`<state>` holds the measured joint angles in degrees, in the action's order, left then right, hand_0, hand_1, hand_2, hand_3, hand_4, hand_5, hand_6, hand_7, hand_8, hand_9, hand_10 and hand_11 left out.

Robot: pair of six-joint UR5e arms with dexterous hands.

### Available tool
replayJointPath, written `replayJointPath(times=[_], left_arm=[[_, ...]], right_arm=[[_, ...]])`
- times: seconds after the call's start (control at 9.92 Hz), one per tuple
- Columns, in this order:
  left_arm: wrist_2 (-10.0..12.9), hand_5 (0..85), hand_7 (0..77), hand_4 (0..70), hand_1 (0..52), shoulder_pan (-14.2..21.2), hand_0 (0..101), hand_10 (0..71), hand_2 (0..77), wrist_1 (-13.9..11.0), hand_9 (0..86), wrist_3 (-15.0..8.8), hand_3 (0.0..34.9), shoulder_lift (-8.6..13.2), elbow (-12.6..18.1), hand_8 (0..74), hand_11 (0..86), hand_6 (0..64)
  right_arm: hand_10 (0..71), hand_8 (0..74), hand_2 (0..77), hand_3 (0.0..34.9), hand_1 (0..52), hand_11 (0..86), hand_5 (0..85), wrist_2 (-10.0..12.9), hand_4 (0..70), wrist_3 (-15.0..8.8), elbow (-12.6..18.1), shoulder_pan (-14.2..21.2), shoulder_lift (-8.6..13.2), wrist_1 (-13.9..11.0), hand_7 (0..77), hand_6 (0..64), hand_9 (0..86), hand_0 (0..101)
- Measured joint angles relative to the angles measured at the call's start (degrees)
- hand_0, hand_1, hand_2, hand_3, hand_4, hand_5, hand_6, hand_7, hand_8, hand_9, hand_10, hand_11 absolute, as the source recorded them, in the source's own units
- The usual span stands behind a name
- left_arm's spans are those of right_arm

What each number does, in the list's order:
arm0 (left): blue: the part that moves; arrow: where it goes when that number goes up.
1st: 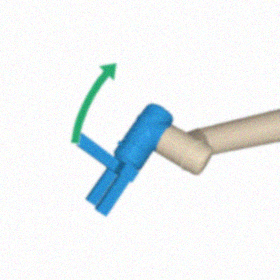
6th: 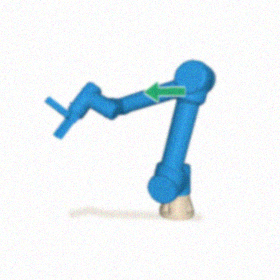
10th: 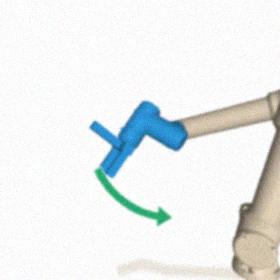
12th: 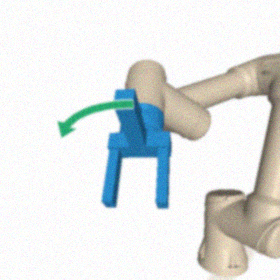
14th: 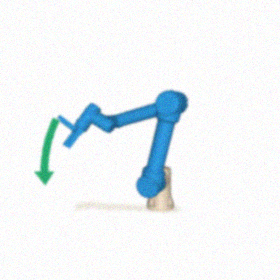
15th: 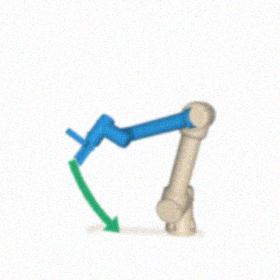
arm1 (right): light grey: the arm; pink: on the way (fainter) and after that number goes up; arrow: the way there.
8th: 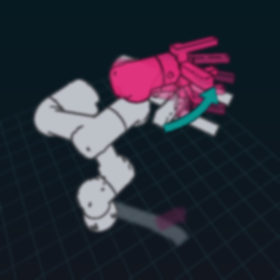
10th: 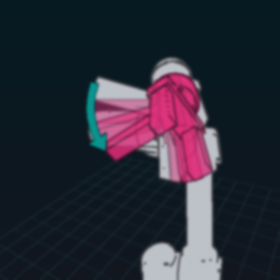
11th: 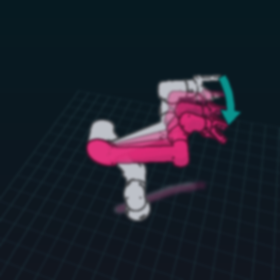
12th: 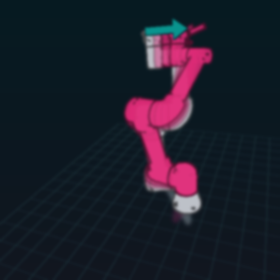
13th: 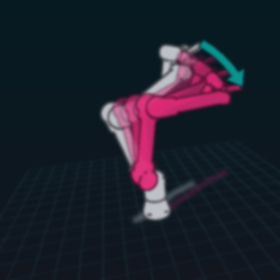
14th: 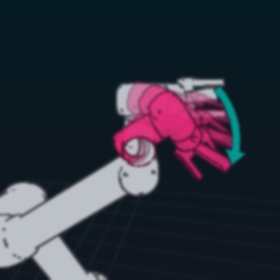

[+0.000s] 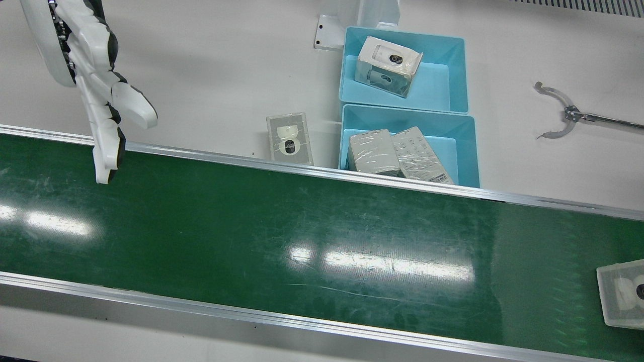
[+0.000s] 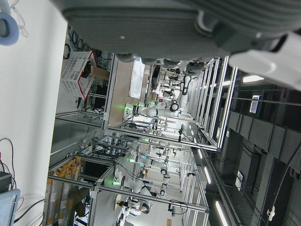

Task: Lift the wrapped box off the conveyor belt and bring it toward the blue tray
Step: 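Raise the right hand up and away over the conveyor belt, then hold the open right hand above the belt as the wrapped box approaches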

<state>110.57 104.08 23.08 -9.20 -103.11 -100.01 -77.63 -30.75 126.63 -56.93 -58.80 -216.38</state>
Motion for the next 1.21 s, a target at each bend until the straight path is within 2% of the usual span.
replayJointPath(times=[0.1,0.2,0.3,0.4,0.5,0.6,0.71,0.81,0.91,1.01,1.11,1.21], left_arm=[[0.0,0.5,0.5,0.5,0.0,0.0,0,0.0,0.5,0.0,0.0,0.0,0.0,0.0,0.0,0.5,0.0,0.0],[0.0,0.5,0.5,0.5,0.0,0.0,0,0.5,0.5,0.0,0.0,0.0,0.0,0.0,0.0,0.5,0.0,0.0],[0.0,1.1,0.5,0.5,0.0,0.0,0,0.5,0.5,0.0,0.5,0.0,0.0,0.0,0.0,0.0,0.0,0.0],[0.0,0.5,0.5,0.0,0.0,0.0,0,0.5,0.5,0.0,0.5,0.0,0.0,0.0,0.0,0.0,0.0,0.0],[0.0,0.5,0.5,0.0,0.0,0.0,0,0.5,0.5,0.0,0.5,0.0,0.0,0.0,0.0,0.0,0.0,0.0],[0.0,0.5,0.5,0.0,0.0,0.0,0,0.0,0.5,0.0,0.5,0.0,0.0,0.0,0.0,0.0,0.0,0.0],[0.0,0.5,0.5,0.5,0.0,0.0,0,0.5,1.1,0.0,0.0,0.0,0.0,0.0,0.0,0.5,0.0,0.0],[0.0,0.5,0.5,0.5,0.0,0.0,0,0.5,0.5,0.0,0.0,0.0,0.0,0.0,0.0,0.5,0.0,0.0],[0.0,0.5,0.5,0.5,0.0,0.0,0,0.5,0.5,0.0,0.0,0.0,0.0,0.0,0.0,0.5,0.0,0.0],[0.0,0.5,0.5,0.5,0.0,0.0,0,0.0,1.1,0.0,0.0,0.0,0.0,0.0,0.0,0.5,0.0,0.5],[0.0,0.5,0.5,0.0,0.0,0.0,0,0.5,0.5,0.0,0.0,0.0,0.0,0.0,0.0,0.5,0.0,0.0],[0.0,0.5,0.5,0.0,0.0,0.0,0,0.5,1.1,0.0,0.0,0.0,0.0,0.0,0.0,0.5,0.0,0.0]], right_arm=[[0.0,3.8,1.6,30.6,1.1,1.6,6.5,-1.5,0.0,0.6,-0.1,-0.9,-1.3,0.3,10.9,0.0,1.6,18],[0.0,3.8,1.6,30.6,1.1,1.6,6.5,-2.2,0.0,1.9,-0.7,-2.2,-2.6,1.0,10.9,0.0,1.6,18],[0.0,3.8,1.6,30.6,1.1,1.6,6.5,-2.3,0.0,4.7,-2.8,-4.0,-4.2,2.8,10.9,0.0,1.6,18],[0.0,3.8,1.6,30.1,0.5,1.6,3.3,-2.3,0.0,10.3,-7.0,-5.7,-5.8,6.6,2.2,0.0,1.1,17],[0.0,1.6,1.6,29.9,1.1,1.1,1.1,-2.3,4.4,16.1,-11.3,-7.6,-6.8,11.1,8.2,0.0,1.1,29],[0.0,4.9,1.6,30.0,0.5,1.1,8.7,-2.4,8.7,20.5,-14.8,-9.4,-7.3,14.7,10.4,0.0,0.5,26],[0.0,4.9,1.6,30.0,0.5,1.1,8.7,-2.5,8.7,23.9,-18.0,-10.9,-7.6,17.1,10.4,0.0,0.5,26],[0.0,7.1,1.6,29.9,0.5,1.1,10.4,-2.6,6.5,26.6,-20.5,-11.6,-7.7,18.4,10.9,0.0,1.1,12],[0.0,7.1,1.6,30.6,0.5,1.1,15.8,-2.7,5.4,28.6,-22.1,-11.2,-7.9,19.1,10.9,0.0,1.1,1],[0.0,8.2,1.6,30.6,0.5,1.1,15.8,-2.7,5.4,29.5,-23.0,-10.2,-7.9,19.5,10.9,0.0,1.1,1],[0.0,8.2,1.6,30.8,0.5,1.1,15.8,-2.5,4.9,29.7,-23.7,-9.3,-7.6,19.6,12.5,0.0,1.1,0],[0.0,8.2,1.6,30.7,0.5,1.1,15.8,-2.4,6.5,29.6,-24.7,-8.6,-6.9,19.6,12.5,0.0,1.1,3]])
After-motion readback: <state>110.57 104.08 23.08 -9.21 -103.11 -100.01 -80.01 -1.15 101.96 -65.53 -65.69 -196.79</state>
